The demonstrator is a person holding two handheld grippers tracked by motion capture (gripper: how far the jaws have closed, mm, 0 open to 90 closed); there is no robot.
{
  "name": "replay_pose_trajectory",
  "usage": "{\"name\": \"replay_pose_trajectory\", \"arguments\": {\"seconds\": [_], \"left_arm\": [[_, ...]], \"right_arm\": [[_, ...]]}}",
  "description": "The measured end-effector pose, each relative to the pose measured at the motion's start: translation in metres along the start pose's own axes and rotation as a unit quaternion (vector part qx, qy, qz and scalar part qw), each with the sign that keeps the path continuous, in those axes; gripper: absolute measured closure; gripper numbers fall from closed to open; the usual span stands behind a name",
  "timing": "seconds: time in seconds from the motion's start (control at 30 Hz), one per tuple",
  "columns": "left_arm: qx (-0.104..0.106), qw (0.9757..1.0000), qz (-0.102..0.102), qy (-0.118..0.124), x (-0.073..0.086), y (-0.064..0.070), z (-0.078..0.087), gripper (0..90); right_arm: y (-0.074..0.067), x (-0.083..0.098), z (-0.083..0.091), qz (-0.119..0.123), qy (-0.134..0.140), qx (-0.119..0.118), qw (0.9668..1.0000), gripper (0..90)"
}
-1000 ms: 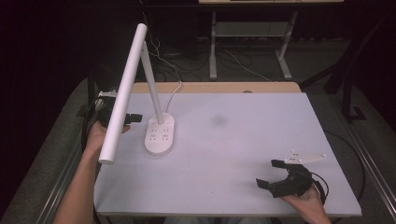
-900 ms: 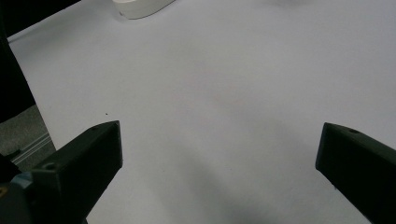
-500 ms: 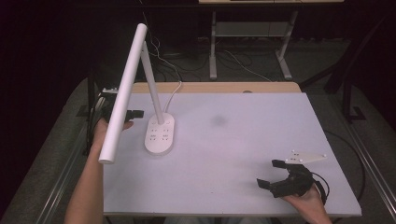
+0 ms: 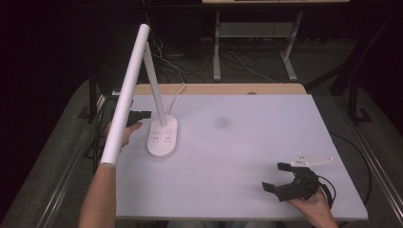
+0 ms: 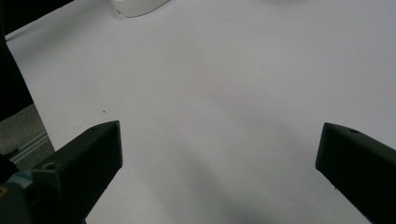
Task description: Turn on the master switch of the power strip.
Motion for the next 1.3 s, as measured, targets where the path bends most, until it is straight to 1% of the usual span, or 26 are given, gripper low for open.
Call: {"name": "replay_pose_trajectory", "arguments": {"seconds": [0.1, 0.4, 0.53, 0.6, 0.7, 0.87, 1.0, 1.07, 1.17, 1.27, 1.3], "left_arm": [[-0.004, 1.0, 0.005, -0.002, 0.002, 0.0, -0.008, 90.0], [-0.003, 0.9999, 0.007, -0.01, 0.005, -0.003, -0.02, 90.0], [-0.008, 0.9999, 0.005, -0.014, 0.007, -0.003, -0.025, 90.0], [-0.008, 0.9998, 0.005, -0.019, 0.008, -0.003, -0.027, 90.0], [-0.011, 0.9998, 0.008, -0.017, 0.01, -0.005, -0.029, 90.0], [-0.015, 0.9995, 0.02, -0.018, 0.018, -0.011, -0.033, 90.0], [-0.017, 0.9994, 0.023, -0.021, 0.024, -0.015, -0.035, 90.0], [-0.019, 0.9993, 0.028, -0.014, 0.025, -0.015, -0.035, 90.0], [-0.017, 0.9993, 0.031, -0.012, 0.026, -0.016, -0.037, 90.0], [-0.01, 0.9994, 0.03, -0.014, 0.027, -0.015, -0.039, 90.0], [-0.011, 0.9994, 0.03, -0.014, 0.027, -0.014, -0.04, 90.0]], "right_arm": [[0.0, 0.0, 0.0, 0.001, 0.0, 0.001, 1.0, 0.1], [0.002, 0.001, 0.001, 0.001, -0.001, 0.002, 1.0, 0.1], [0.002, 0.001, 0.001, 0.001, -0.002, 0.003, 1.0, 0.2], [0.002, 0.001, 0.001, 0.001, -0.002, 0.003, 1.0, 0.2], [0.002, 0.001, 0.001, 0.002, -0.002, 0.004, 1.0, 0.2], [0.002, 0.001, 0.001, -0.001, -0.001, 0.006, 1.0, 0.2], [0.002, 0.002, 0.0, 0.0, -0.003, 0.005, 1.0, 0.2], [0.002, 0.002, 0.0, 0.0, -0.003, 0.005, 1.0, 0.2], [0.002, 0.002, -0.001, -0.001, -0.004, 0.005, 1.0, 0.1], [0.002, 0.002, -0.001, -0.001, -0.004, 0.005, 1.0, 0.2], [0.002, 0.002, -0.001, -0.001, -0.005, 0.005, 1.0, 0.2]]}}
Point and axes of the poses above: each handheld gripper's, and its own axes: z roughly backward along the jaws, x roughly out of its underside, y roughly to its right, the point moved 3 cm from there along -z, roughly forward along the jaws, and after that the axes turned 1 degree about y, right-handed, at the moved point
